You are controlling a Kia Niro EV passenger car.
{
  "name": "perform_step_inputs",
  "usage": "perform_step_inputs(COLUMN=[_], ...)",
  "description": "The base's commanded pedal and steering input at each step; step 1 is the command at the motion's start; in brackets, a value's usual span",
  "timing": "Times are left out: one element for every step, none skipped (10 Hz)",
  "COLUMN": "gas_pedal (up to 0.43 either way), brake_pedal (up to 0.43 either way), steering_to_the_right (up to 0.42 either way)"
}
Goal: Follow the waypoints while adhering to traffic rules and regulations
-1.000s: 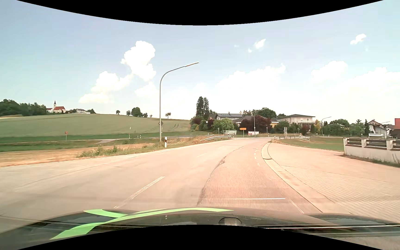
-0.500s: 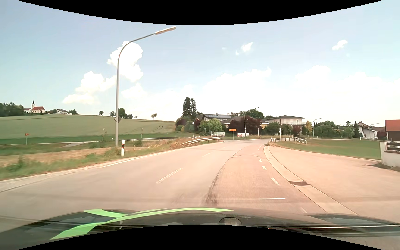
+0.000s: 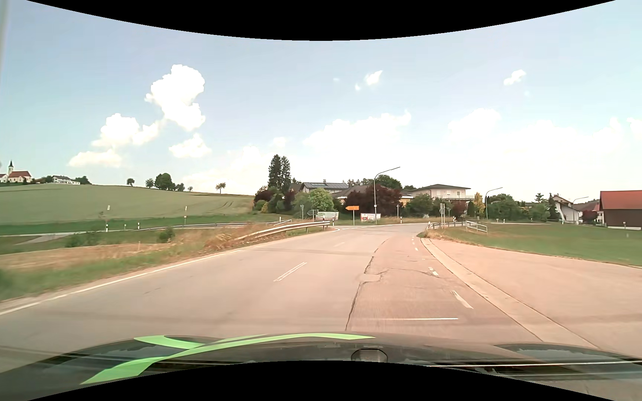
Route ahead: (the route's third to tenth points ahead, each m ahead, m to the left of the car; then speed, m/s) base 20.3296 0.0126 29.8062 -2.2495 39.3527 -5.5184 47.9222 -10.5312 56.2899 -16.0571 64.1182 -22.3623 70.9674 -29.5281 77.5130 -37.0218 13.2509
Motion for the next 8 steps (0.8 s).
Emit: perform_step_inputs(gas_pedal=[0.157, 0.138, 0.13, 0.13, 0.13, 0.13, 0.13, 0.13], brake_pedal=[0.0, 0.0, 0.0, 0.0, 0.0, 0.0, 0.0, 0.0], steering_to_the_right=[0.049, 0.05, 0.049, 0.05, 0.049, 0.05, 0.05, 0.05])
